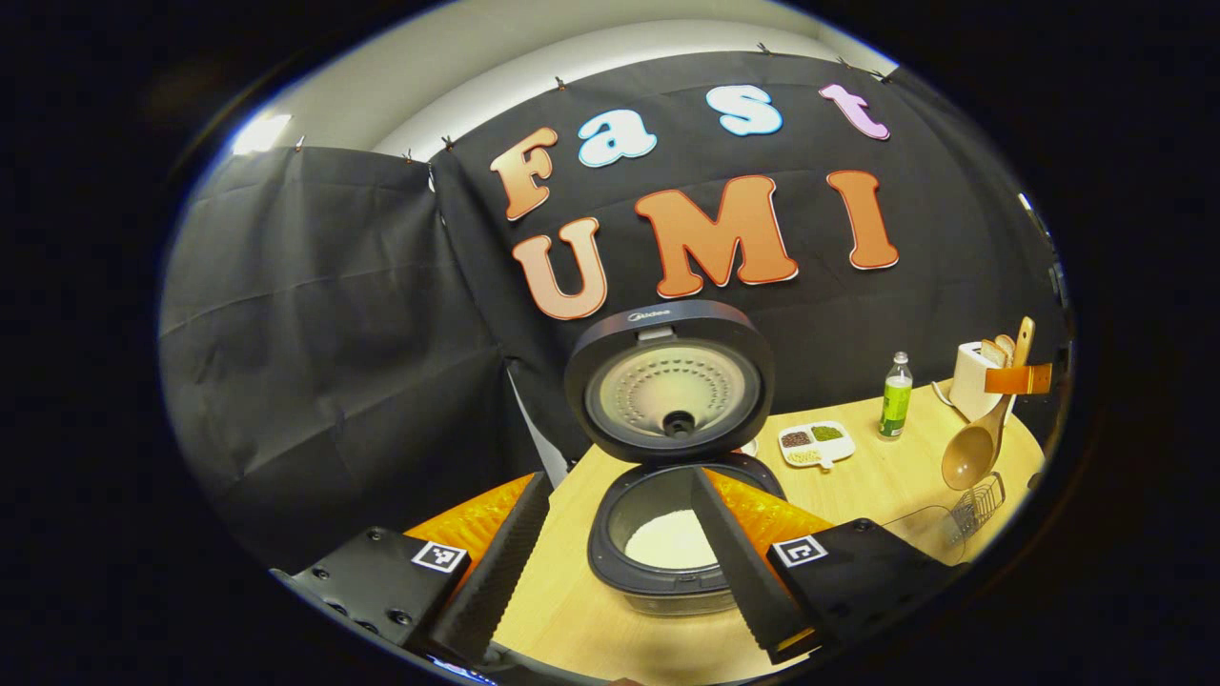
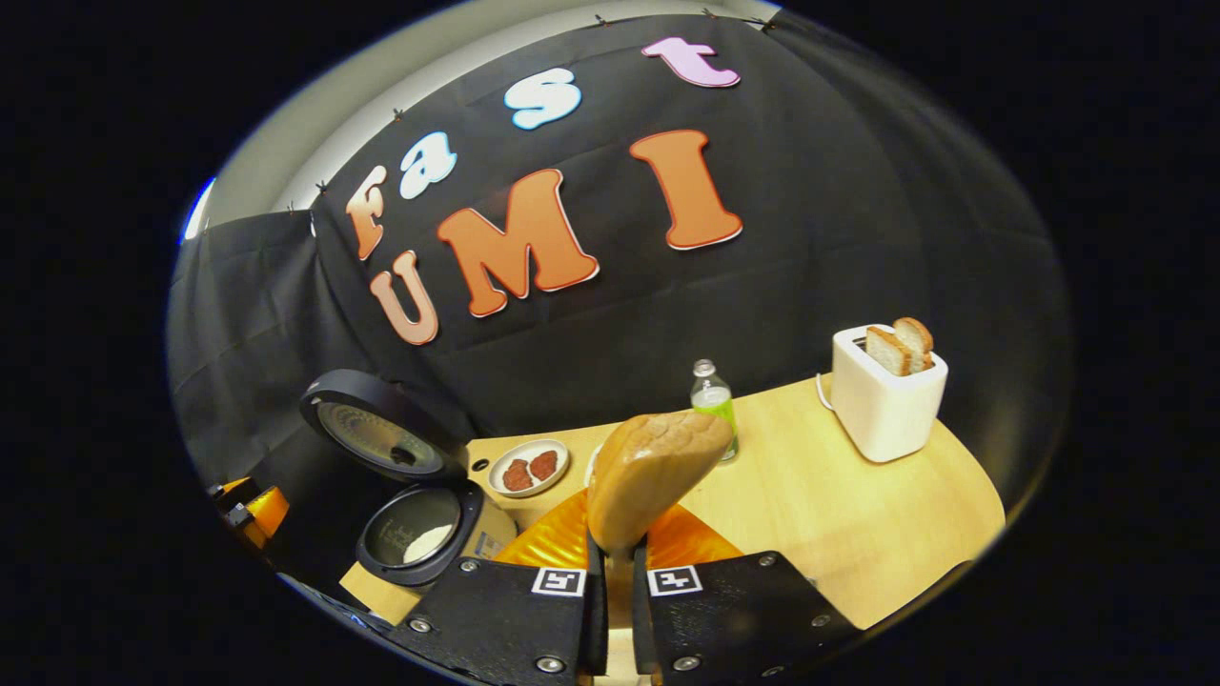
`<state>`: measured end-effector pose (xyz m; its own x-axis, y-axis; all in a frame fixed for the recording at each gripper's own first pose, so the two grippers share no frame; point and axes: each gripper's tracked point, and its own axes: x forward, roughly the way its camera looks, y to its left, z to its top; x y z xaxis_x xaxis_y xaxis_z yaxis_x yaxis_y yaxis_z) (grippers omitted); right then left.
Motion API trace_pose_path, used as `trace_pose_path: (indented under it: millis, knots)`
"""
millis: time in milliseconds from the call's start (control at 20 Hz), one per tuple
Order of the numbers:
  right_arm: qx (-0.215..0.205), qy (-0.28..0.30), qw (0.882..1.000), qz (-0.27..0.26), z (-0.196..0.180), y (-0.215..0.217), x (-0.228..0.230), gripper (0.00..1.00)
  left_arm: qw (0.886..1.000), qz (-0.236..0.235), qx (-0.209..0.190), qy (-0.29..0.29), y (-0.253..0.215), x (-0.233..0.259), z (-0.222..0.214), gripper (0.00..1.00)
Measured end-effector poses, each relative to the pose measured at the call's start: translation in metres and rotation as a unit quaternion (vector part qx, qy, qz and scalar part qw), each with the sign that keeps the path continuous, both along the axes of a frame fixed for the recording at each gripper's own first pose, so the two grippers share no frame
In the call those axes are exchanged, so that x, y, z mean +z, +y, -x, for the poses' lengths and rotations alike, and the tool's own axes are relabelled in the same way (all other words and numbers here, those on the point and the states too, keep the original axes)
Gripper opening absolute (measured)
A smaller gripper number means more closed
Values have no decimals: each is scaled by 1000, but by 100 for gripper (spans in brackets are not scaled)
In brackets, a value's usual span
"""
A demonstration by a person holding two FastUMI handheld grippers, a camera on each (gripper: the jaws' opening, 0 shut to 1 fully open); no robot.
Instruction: Close the left gripper, press the button to open the rice cooker; take a wooden spoon from the chopstick holder with the right hand, scoop a spoonful of rice and pour it into the rice cooker, then put the wooden spoon back into the chopstick holder.
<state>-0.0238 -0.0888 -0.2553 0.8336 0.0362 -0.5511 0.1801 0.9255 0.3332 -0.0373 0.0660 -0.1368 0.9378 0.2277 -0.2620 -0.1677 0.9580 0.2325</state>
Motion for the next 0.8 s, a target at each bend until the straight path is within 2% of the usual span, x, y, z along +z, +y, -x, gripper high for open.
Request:
trace_pose_path:
  millis: [100, 150, 250, 400, 450, 500, 800]
  knots:
    - [-17, 11, 1000, 4, 9, -20, -8, 10, 1000, 6, -5, 2, -10, -1, -3, 100]
    - [-26, 16, 999, 8, 14, -29, -11, 10, 1000, 16, -3, 6, -12, -5, -4, 94]
    - [-43, 24, 999, 16, 25, -47, -19, 10, 999, 28, 6, 16, -12, -11, -5, 100]
    - [-63, 47, 997, 14, 41, -65, -41, 10, 999, 23, 14, 20, -13, -12, -2, 100]
    - [-67, 53, 996, 12, 46, -67, -48, 10, 999, 21, 13, 20, -15, -12, -3, 94]
    - [-70, 59, 996, 13, 51, -69, -55, 10, 999, 19, 14, 21, -17, -13, -5, 100]
    - [-70, 113, 991, 19, 70, -67, -105, 12, 1000, 17, 11, 17, -27, -9, -10, 100]
